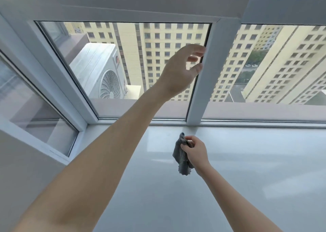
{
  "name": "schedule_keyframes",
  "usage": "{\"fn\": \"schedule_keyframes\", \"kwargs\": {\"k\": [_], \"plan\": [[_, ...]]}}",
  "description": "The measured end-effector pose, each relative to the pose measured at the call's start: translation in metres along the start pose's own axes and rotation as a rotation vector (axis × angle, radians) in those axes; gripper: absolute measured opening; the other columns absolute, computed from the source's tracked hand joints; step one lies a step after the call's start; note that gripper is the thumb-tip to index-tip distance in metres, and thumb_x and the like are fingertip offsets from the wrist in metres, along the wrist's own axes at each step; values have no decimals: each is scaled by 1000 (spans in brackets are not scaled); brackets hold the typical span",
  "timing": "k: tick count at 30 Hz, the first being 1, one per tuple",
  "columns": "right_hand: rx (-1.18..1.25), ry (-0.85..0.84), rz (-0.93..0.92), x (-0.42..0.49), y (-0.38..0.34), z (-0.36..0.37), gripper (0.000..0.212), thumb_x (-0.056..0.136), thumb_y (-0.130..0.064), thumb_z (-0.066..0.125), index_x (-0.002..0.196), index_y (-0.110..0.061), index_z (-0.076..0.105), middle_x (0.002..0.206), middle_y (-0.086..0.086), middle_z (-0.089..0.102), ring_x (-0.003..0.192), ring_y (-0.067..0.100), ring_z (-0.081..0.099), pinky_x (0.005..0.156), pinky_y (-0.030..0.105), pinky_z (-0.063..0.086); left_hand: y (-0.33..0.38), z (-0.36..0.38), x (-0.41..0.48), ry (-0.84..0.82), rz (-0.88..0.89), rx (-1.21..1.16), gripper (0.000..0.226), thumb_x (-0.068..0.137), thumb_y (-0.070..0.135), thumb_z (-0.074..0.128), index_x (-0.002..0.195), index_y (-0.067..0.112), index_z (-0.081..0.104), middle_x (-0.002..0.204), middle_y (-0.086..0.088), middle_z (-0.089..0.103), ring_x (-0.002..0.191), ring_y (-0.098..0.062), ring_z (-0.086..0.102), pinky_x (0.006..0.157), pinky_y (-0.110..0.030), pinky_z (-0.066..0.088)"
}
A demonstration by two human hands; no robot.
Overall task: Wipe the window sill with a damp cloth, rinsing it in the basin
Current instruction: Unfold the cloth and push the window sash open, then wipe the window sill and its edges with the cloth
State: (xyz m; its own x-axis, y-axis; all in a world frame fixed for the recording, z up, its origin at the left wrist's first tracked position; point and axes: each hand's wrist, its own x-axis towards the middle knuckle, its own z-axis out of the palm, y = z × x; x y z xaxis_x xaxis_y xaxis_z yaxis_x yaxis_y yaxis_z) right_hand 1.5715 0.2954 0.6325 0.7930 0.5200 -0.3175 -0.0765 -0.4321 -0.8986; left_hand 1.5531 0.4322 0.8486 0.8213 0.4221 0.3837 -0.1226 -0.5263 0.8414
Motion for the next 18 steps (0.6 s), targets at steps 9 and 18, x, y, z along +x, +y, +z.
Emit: {"fn": "schedule_keyframes", "kwargs": {"k": [9,18], "plan": [[-434,-147,-321,34,25,29,19,84,-34,63,103,-36,64,82,-18,66,79,14,63,74,29,49,-101,-19,-57,157,-263,85,26,87,8,57,113,14,58,110,4,60,101,-9,56,82,-12,42],[-1177,-395,-521,58,172,92,62,92,-63,14,121,-34,61,133,8,55,122,36,52,102,49,26,-247,-21,-203,423,-691,358,25,88,6,50,107,19,60,110,6,57,107,-13,51,77,-8,41]]}}
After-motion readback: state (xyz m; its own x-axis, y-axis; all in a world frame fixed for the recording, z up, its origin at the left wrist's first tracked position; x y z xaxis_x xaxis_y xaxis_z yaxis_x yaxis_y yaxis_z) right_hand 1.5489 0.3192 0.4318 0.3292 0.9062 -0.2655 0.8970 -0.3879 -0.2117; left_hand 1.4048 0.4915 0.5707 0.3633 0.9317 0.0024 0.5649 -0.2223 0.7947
